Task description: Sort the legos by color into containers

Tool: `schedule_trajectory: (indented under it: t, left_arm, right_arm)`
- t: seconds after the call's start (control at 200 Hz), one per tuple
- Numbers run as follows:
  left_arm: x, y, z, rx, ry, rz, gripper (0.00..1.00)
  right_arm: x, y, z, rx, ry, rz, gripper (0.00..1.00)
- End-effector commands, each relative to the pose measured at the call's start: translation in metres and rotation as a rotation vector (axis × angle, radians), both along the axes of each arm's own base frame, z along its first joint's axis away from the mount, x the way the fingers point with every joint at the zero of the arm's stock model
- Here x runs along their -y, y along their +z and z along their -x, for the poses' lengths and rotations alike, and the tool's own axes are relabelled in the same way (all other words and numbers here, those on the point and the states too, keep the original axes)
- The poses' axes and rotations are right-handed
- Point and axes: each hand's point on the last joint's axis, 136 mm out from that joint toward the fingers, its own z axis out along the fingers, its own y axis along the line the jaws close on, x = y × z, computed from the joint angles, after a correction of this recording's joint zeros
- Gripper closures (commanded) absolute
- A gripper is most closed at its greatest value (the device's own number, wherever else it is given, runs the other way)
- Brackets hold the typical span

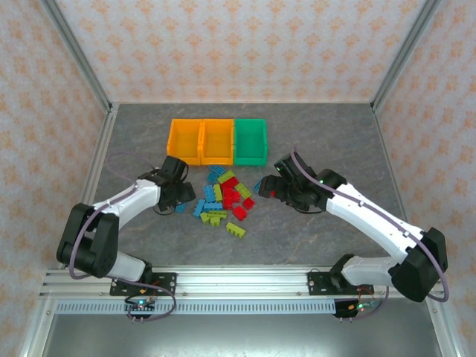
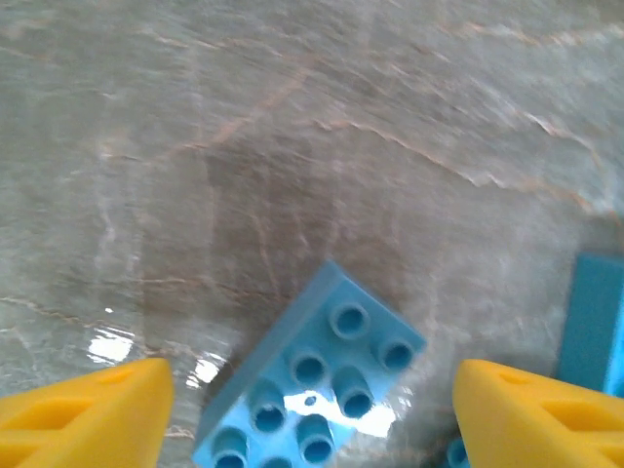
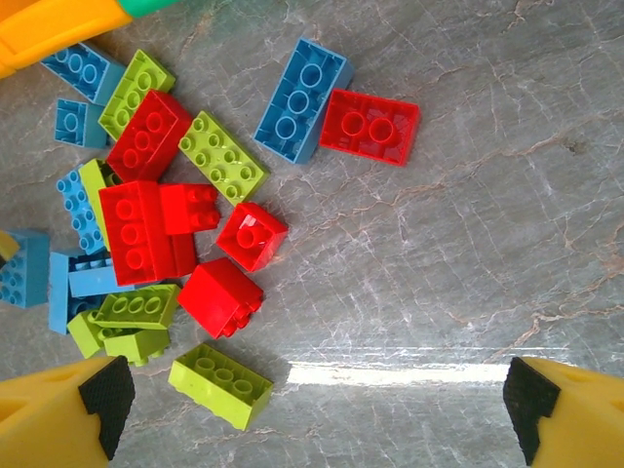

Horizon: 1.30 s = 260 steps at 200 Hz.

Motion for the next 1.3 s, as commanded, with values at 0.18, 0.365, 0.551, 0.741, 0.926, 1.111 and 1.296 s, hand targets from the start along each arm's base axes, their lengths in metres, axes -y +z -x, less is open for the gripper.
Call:
schedule_trajectory:
  t: [0.18, 0.365, 0.551, 0.741, 0.926, 1.111, 1.296]
  left_arm:
    - [-0.001, -0.004, -0.001, -0.035, -0.091, -0.064, 0.21]
    - [0.003, -0.019, 0.000, -0.092, -0.126, -0.061, 0.33]
    - [0.010, -0.009, -0.008, -0.053, -0.117, -0.025, 0.67]
    - [0.005, 0.061, -0.042, 0.175, -0.060, -0.042, 0.74]
    - [-0.019, 0.126, -0.111, 0.371, -0.036, -0.258, 0.76]
    - [-0.025, 0.129, -0.194, 0.400, -0.021, -0.299, 0.75]
    - [-0.027, 0.117, -0.246, 0.379, -0.019, -0.332, 0.67]
  right_arm:
    - [-0.005, -0.003, -0.004, -0.012, -0.010, 0.006, 0.01]
    - [-0.003, -0.001, -0.002, -0.009, -0.015, 0.002, 0.01]
    - [-0.012, 0.006, 0.002, 0.005, 0.023, -0.028, 0.01]
    - [-0.021, 0.018, 0.001, 0.049, 0.026, -0.050, 0.01]
    - [-0.011, 0.024, -0.002, 0.091, -0.014, -0.033, 0.01]
    - [-0.008, 0.024, 0.000, 0.088, -0.032, -0.037, 0.01]
    - [0.003, 0.030, 0.006, 0.111, -0.049, -0.039, 0.01]
